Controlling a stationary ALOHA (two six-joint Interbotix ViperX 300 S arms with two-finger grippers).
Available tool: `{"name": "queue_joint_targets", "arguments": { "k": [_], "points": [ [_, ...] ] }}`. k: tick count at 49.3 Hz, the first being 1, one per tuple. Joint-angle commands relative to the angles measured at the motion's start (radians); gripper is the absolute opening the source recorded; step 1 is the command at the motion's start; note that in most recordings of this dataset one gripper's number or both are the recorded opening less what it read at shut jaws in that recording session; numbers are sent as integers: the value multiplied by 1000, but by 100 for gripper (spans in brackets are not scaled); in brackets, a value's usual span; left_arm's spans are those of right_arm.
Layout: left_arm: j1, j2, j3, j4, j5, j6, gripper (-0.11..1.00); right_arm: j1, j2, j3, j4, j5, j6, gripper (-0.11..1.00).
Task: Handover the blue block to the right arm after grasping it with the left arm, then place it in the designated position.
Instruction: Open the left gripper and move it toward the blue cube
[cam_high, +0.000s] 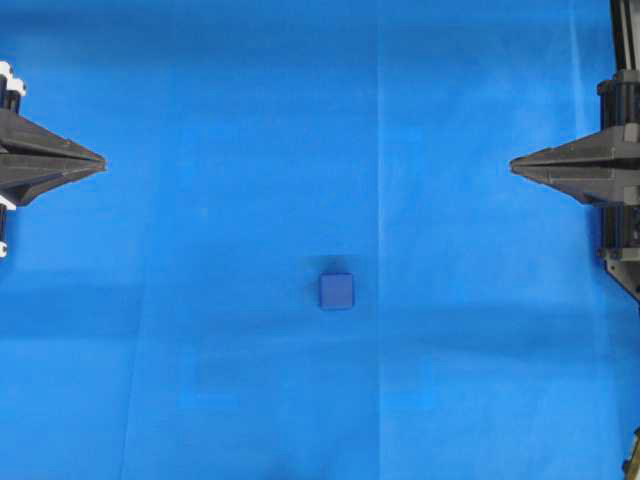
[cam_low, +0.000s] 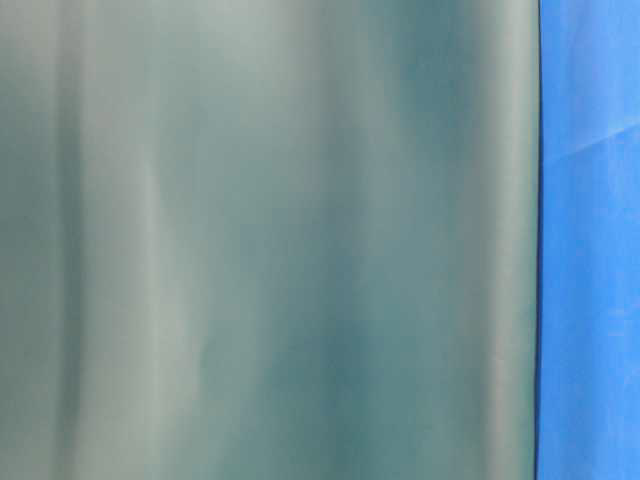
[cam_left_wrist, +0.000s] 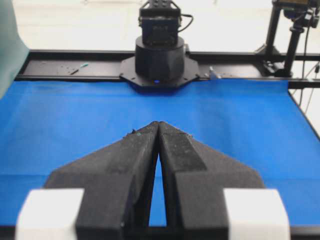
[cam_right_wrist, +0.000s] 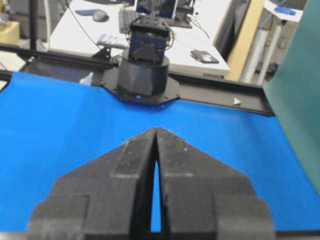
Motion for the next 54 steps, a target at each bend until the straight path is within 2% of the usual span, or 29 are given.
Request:
{"name": "queue_joint_targets", "arguments": {
  "k": [1,8,39,42,46,49,54],
  "points": [
    [-6,5,-18,9,-2,2,1,-2,17,-20,3,-6,0,1],
    [-8,2,-18,9,3,-2,1,-5,26,-37,0,29,-2,-2],
    [-8,-26,-14,9,25,-5,1,-9,26,-46,5,51,8,0],
    [-8,-26,-12,11,25,-5,1,-15,26,-46,8,52,11,7],
    [-8,-28,-12,11,25,-6,4,-25,28,-46,15,52,18,25],
    [-8,-28,-12,11,25,-12,16,-32,29,-46,18,54,26,42],
    [-14,-28,-8,11,26,-14,45,-41,32,-46,20,55,28,74]
  ]
}}
